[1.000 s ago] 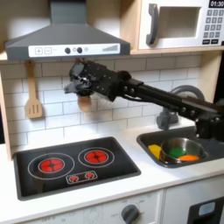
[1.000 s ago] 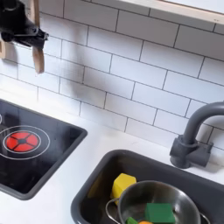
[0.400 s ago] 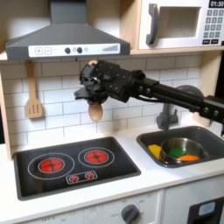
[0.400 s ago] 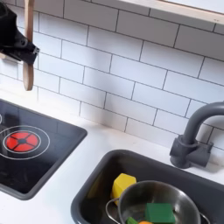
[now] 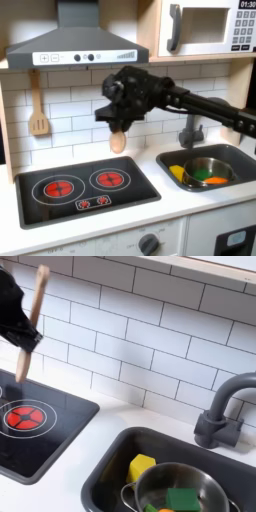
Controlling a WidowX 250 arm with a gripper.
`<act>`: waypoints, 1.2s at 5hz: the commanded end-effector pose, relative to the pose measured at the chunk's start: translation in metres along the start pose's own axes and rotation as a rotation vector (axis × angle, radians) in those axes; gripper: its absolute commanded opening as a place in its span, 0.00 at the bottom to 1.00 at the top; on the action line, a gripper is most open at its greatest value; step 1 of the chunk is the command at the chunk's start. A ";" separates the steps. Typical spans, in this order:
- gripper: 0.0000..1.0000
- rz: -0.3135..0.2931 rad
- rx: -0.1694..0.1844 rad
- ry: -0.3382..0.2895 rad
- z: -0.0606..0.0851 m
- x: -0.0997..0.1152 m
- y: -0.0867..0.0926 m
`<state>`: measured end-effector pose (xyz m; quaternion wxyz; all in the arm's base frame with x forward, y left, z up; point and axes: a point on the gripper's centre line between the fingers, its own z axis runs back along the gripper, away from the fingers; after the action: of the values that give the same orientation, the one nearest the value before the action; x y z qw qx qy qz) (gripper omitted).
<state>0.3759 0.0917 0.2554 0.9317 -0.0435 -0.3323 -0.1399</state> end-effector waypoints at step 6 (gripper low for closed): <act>0.00 -0.155 0.129 0.654 -0.074 -0.069 -0.003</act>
<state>0.3701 0.0932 0.1572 0.9769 0.0892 -0.0294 -0.1918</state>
